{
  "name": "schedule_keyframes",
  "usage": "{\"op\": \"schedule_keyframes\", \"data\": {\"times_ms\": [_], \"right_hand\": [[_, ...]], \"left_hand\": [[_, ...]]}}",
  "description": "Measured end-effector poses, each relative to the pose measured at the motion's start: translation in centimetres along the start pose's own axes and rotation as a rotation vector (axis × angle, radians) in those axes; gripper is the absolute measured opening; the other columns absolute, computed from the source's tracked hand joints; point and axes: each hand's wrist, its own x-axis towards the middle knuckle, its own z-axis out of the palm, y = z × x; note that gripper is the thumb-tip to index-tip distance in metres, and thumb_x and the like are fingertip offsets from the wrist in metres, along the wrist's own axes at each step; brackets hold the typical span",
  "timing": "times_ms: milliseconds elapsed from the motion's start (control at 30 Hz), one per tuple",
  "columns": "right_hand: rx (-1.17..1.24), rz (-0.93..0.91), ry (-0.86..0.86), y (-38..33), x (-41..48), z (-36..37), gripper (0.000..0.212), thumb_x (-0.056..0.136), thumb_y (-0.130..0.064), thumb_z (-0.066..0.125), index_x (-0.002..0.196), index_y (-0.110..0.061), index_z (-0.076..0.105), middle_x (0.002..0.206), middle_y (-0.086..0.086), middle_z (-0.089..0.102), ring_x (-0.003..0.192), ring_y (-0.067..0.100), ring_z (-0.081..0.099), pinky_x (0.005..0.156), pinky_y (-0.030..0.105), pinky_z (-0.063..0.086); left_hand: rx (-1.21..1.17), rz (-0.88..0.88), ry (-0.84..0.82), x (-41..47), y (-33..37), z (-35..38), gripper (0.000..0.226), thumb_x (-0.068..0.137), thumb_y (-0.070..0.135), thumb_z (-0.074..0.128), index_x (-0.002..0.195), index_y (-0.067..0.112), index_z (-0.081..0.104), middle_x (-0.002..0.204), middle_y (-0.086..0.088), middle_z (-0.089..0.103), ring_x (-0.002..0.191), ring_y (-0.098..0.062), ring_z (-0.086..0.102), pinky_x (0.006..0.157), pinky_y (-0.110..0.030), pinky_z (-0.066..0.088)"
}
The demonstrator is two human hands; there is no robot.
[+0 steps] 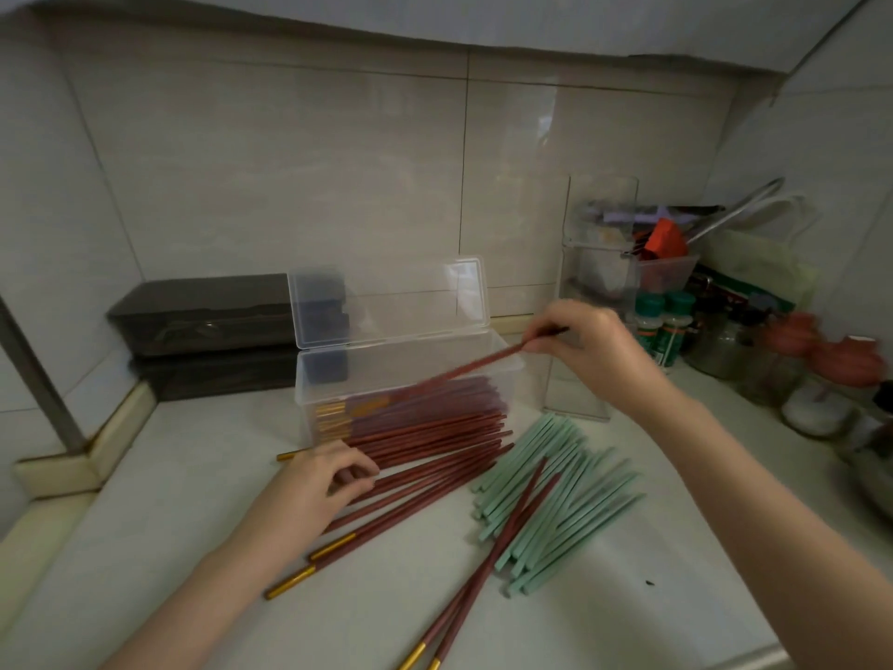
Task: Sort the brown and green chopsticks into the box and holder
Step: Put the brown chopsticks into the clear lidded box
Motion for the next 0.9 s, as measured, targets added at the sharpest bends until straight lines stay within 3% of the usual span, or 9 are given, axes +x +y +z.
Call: {"op": "schedule_keyframes", "data": {"times_ms": [100,267,367,467,600,733,900], "right_hand": [[0.056,0.063,0.109,-0.2,2.0,0.2,0.006,0.079,-0.005,0.069,0.083,-0.008,0.068,0.078,-0.004,0.064,0.074,0.005,0.057,0.073,0.011,0.042],[0.025,0.148,-0.038,0.3,4.1,4.6,0.004,0.08,-0.007,0.068,0.082,-0.011,0.067,0.082,0.001,0.067,0.081,0.016,0.06,0.081,0.035,0.05],[0.039,0.146,-0.153,0.3,4.0,6.8,0.005,0.082,-0.003,0.064,0.085,-0.007,0.068,0.085,0.004,0.068,0.08,0.014,0.06,0.079,0.03,0.05],[0.044,0.125,-0.198,0.3,3.5,7.8,0.009,0.083,-0.001,0.063,0.087,-0.006,0.069,0.086,0.003,0.067,0.078,0.01,0.057,0.071,0.014,0.045],[0.033,0.056,-0.093,1.1,1.7,8.2,0.008,0.082,-0.002,0.065,0.086,-0.006,0.071,0.091,0.005,0.065,0.086,0.017,0.059,0.081,0.029,0.045],[0.034,-0.051,0.052,0.3,-1.2,8.4,0.007,0.082,-0.005,0.067,0.086,-0.01,0.07,0.089,0.003,0.064,0.087,0.015,0.057,0.079,0.027,0.044],[0.162,-0.091,-0.14,-1.3,-5.2,9.8,0.005,0.082,-0.014,0.068,0.086,-0.016,0.071,0.085,-0.002,0.065,0.083,0.015,0.057,0.079,0.028,0.046]], "left_hand": [[0.026,-0.038,-0.033,0.0,-0.1,0.2,0.019,0.08,0.018,0.069,0.085,0.035,0.065,0.087,0.013,0.059,0.079,-0.002,0.058,0.07,-0.014,0.047],[-0.046,-0.057,-0.078,0.2,-0.1,0.4,0.033,0.075,0.013,0.073,0.079,0.042,0.058,0.083,0.011,0.058,0.089,0.003,0.053,0.067,-0.008,0.043],[-0.047,-0.089,-0.09,0.1,-0.1,0.5,0.036,0.075,0.013,0.073,0.076,0.044,0.056,0.085,0.007,0.056,0.079,-0.008,0.057,0.067,-0.008,0.041],[-0.065,-0.093,-0.058,0.1,-0.1,0.4,0.034,0.074,0.012,0.074,0.075,0.042,0.057,0.085,0.004,0.056,0.079,-0.01,0.056,0.066,-0.007,0.039],[-0.12,-0.086,0.009,0.0,-0.2,0.3,0.033,0.073,0.009,0.075,0.074,0.038,0.061,0.081,0.005,0.057,0.088,-0.004,0.052,0.066,-0.006,0.039],[-0.147,-0.064,0.075,0.0,0.3,0.1,0.021,0.075,0.008,0.073,0.081,0.028,0.068,0.083,0.004,0.057,0.088,-0.004,0.052,0.069,-0.006,0.039],[-0.151,-0.048,0.16,0.2,0.8,-0.7,0.026,0.077,0.011,0.071,0.082,0.036,0.065,0.086,0.008,0.057,0.088,-0.001,0.053,0.071,-0.006,0.04]]}}
